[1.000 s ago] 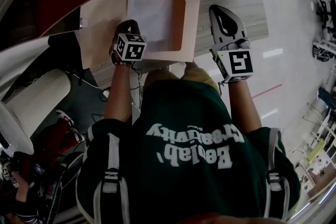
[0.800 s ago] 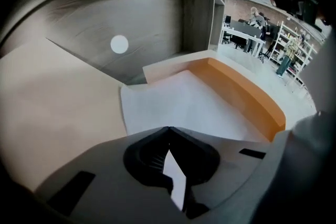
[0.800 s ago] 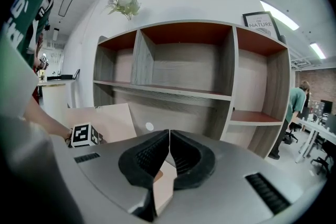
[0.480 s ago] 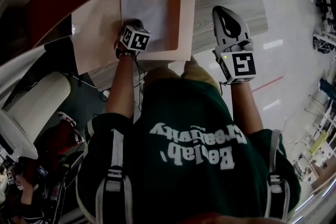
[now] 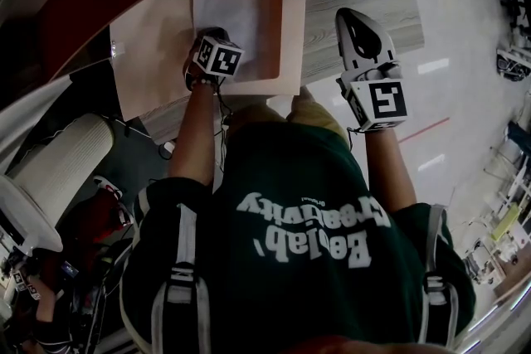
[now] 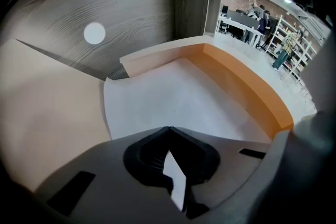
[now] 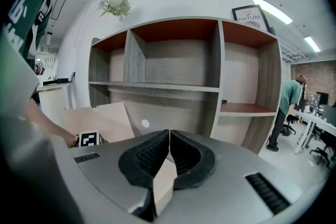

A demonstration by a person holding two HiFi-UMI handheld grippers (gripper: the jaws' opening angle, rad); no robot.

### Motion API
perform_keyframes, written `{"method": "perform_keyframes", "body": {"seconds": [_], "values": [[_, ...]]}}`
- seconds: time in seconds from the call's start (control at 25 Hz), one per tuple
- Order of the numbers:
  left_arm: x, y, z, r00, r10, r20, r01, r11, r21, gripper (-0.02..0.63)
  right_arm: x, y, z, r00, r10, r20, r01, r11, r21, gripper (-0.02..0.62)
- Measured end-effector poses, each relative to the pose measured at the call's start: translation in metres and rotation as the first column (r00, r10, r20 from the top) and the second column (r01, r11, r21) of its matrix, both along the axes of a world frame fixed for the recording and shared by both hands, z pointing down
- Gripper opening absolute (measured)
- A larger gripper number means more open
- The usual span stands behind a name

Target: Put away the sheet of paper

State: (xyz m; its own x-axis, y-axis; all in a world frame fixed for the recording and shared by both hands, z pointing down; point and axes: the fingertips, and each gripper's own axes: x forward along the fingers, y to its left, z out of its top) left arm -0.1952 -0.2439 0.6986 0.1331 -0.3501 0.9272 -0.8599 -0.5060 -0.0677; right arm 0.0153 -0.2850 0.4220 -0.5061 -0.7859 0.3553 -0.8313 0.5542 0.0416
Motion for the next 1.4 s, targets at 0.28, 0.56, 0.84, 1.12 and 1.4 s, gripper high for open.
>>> {"method": "perform_keyframes", "body": {"seconds": [0.28, 0.56, 0.84, 1.12, 1.4], "values": [[0.023, 0.001, 0.002, 0.999, 0.036, -0.039, -0.036, 0.999, -0.013, 0.018, 0.0, 0.003, 0.001, 1.0, -0.003, -0.007, 0.003, 1.0, -0.003, 0.034], [0.052, 0.002, 0.003, 0.994, 0.07, -0.087, -0.072, 0.997, -0.026, 0.018, 0.002, 0.007, 0.004, 1.0, 0.001, -0.02, -0.002, 1.0, -0.01, 0.034], [0.079, 0.009, 0.004, 0.985, 0.102, -0.138, -0.109, 0.993, -0.043, 0.018, 0.001, 0.012, 0.005, 1.0, -0.005, -0.023, 0.005, 1.0, -0.01, 0.034], [0.076, 0.01, 0.003, 0.984, 0.104, -0.148, -0.11, 0.994, -0.03, 0.018, -0.01, 0.017, 0.01, 1.0, -0.022, -0.018, 0.021, 1.0, -0.01, 0.034], [0.067, 0.004, -0.047, 0.985, 0.105, -0.14, -0.096, 0.993, 0.071, 0.018, -0.016, 0.022, -0.003, 0.999, -0.033, 0.004, 0.033, 0.999, -0.003, 0.034]]}}
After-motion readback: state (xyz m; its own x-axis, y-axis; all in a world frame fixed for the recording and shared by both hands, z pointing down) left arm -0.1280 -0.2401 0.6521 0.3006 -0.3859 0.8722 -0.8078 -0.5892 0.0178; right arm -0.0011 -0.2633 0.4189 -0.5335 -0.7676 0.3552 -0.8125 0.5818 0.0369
